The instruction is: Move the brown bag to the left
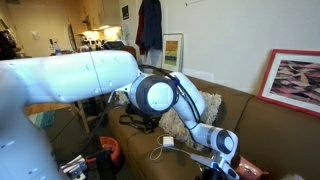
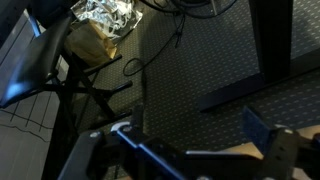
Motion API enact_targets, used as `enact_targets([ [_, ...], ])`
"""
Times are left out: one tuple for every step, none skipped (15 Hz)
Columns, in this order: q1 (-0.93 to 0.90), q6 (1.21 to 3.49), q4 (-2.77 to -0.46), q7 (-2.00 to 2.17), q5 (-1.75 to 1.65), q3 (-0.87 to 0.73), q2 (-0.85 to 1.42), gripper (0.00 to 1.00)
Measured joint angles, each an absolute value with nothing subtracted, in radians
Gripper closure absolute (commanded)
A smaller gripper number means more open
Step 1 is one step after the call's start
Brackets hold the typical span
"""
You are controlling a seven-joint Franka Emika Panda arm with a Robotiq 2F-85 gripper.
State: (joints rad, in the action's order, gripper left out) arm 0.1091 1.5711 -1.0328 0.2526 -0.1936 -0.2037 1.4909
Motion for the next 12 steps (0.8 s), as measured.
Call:
enact_targets([
  [0.109,1.571,-1.032,0.253,-0.194,-0.204,1.491,0.00],
  [0.110,1.571,-1.031,0.253,-0.193,-0.204,1.491,0.00],
  [0.111,1.571,-1.031,0.253,-0.193,-0.204,1.490,0.00],
  [0.113,1.571,-1.030,0.253,-0.193,-0.204,1.490,0.00],
  [0.114,1.571,-1.028,0.253,-0.193,-0.204,1.489,0.00],
  [0.116,1.571,-1.026,0.253,-0.193,-0.205,1.489,0.00],
  [0.118,1.571,-1.023,0.253,-0.193,-0.206,1.487,0.00],
  [0.121,1.571,-1.017,0.253,-0.193,-0.207,1.485,0.00],
  [0.124,1.570,-1.009,0.253,-0.193,-0.208,1.483,0.00],
  [0.126,1.570,-1.001,0.253,-0.193,-0.209,1.479,0.00],
  [0.128,1.569,-0.992,0.253,-0.193,-0.209,1.475,0.00],
  [0.129,1.568,-0.982,0.253,-0.193,-0.209,1.472,0.00],
])
